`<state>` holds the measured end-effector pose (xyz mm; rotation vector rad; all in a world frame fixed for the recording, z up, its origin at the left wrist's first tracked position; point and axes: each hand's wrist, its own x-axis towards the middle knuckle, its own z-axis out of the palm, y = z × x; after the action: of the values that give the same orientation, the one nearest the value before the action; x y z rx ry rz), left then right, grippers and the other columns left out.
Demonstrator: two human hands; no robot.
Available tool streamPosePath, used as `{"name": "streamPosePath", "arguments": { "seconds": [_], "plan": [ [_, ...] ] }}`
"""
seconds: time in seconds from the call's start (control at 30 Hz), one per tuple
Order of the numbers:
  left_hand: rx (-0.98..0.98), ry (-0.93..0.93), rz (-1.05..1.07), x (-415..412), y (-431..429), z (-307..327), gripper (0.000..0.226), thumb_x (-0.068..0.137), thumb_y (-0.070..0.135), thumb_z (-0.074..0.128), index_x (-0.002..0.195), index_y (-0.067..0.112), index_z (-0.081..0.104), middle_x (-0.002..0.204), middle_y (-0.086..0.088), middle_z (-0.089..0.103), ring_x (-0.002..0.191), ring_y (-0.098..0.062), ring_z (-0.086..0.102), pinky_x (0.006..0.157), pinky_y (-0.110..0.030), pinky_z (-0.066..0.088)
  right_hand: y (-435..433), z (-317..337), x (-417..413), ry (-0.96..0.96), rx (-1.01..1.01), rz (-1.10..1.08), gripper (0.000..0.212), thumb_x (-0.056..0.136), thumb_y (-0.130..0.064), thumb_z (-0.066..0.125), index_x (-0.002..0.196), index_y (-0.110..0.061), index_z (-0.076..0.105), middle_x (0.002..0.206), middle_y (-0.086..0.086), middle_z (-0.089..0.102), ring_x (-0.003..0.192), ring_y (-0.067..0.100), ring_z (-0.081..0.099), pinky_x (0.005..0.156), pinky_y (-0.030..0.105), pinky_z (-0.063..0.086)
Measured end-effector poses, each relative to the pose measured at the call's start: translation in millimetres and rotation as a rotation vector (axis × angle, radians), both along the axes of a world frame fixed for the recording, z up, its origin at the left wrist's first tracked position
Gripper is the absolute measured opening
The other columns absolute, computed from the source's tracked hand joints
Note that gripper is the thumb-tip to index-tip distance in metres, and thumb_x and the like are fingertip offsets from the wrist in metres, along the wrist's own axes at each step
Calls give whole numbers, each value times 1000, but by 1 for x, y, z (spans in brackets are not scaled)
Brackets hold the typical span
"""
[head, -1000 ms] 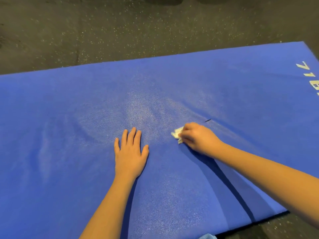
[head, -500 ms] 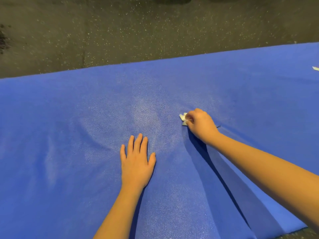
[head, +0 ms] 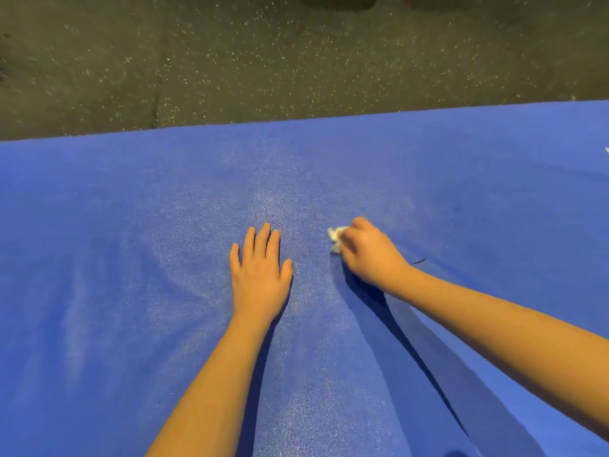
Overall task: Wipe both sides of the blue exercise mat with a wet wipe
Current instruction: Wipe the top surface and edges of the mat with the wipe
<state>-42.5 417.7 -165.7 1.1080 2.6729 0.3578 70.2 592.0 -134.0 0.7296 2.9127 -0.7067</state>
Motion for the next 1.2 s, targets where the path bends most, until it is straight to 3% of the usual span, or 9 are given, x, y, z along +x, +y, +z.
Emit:
{"name": "streamPosePath", "arguments": {
  "seconds": [0.13, 0.33, 0.53, 0.63, 0.73, 0.93, 1.0, 1.13, 1.2],
  "plan": [
    [-5, 90, -8, 3, -1, -12, 57, 91, 39, 34, 138, 10, 51, 149, -8, 44, 140, -30, 35, 112, -55, 27, 9, 5, 9, -43, -27, 408, 12, 89, -14, 62, 96, -7, 68, 95, 12, 57, 82, 31, 59, 62, 36, 50],
    [31, 85, 10, 4, -2, -12, 58, 91, 39, 33, 138, 9, 51, 148, -8, 45, 140, -31, 36, 113, -56, 27, 46, -2, -25, -4, 75, -286, 22, 93, -21, 57, 99, -1, 64, 99, 16, 58, 83, 31, 53, 65, 34, 39],
    [107, 103, 26, -3, 3, -10, 52, 87, 37, 39, 125, 8, 60, 136, -9, 56, 131, -32, 45, 107, -54, 30, 22, 10, -23, -22, 50, 496, 13, 88, -19, 65, 94, -7, 66, 89, 10, 60, 80, 31, 59, 57, 35, 47],
    [221, 74, 19, -18, 14, -7, 42, 86, 29, 41, 113, 4, 63, 123, -12, 60, 121, -35, 52, 101, -55, 40, 53, 8, -38, -42, 71, 130, 24, 93, -26, 55, 109, -11, 65, 103, 11, 56, 92, 30, 57, 67, 37, 45],
    [190, 94, 47, -43, 35, -8, 45, 88, 25, 46, 125, 3, 58, 137, -13, 53, 132, -35, 45, 108, -55, 32, 74, 2, -52, -85, 130, -183, 25, 95, -20, 53, 113, -5, 61, 110, 16, 54, 92, 34, 55, 69, 33, 38],
    [94, 177, 73, -59, 53, -21, 54, 92, 34, 34, 137, 8, 51, 147, -8, 46, 139, -29, 36, 112, -49, 21, 55, -2, -42, -18, 54, 474, 14, 87, -6, 62, 101, -3, 64, 97, 14, 58, 82, 32, 60, 68, 41, 54],
    [106, 188, 75, -58, 52, -22, 55, 92, 34, 34, 137, 8, 51, 147, -8, 46, 139, -29, 37, 112, -49, 21, 76, -8, -49, -2, 85, 416, 15, 88, -8, 62, 103, -7, 65, 98, 11, 59, 84, 30, 60, 64, 41, 53],
    [132, 217, 68, -60, 54, -24, 53, 89, 35, 38, 129, 7, 58, 140, -9, 54, 132, -31, 45, 108, -48, 24, 105, -8, -75, -21, 199, -146, 20, 95, -13, 51, 106, 0, 61, 104, 17, 52, 87, 37, 54, 73, 41, 44],
    [151, 252, 58, -68, 58, -23, 45, 86, 35, 43, 116, 8, 64, 127, -8, 62, 119, -31, 53, 98, -45, 29, 92, -6, -82, 10, 200, 19, 20, 95, -14, 48, 104, -1, 61, 103, 16, 53, 89, 37, 56, 75, 41, 45]
  ]
}}
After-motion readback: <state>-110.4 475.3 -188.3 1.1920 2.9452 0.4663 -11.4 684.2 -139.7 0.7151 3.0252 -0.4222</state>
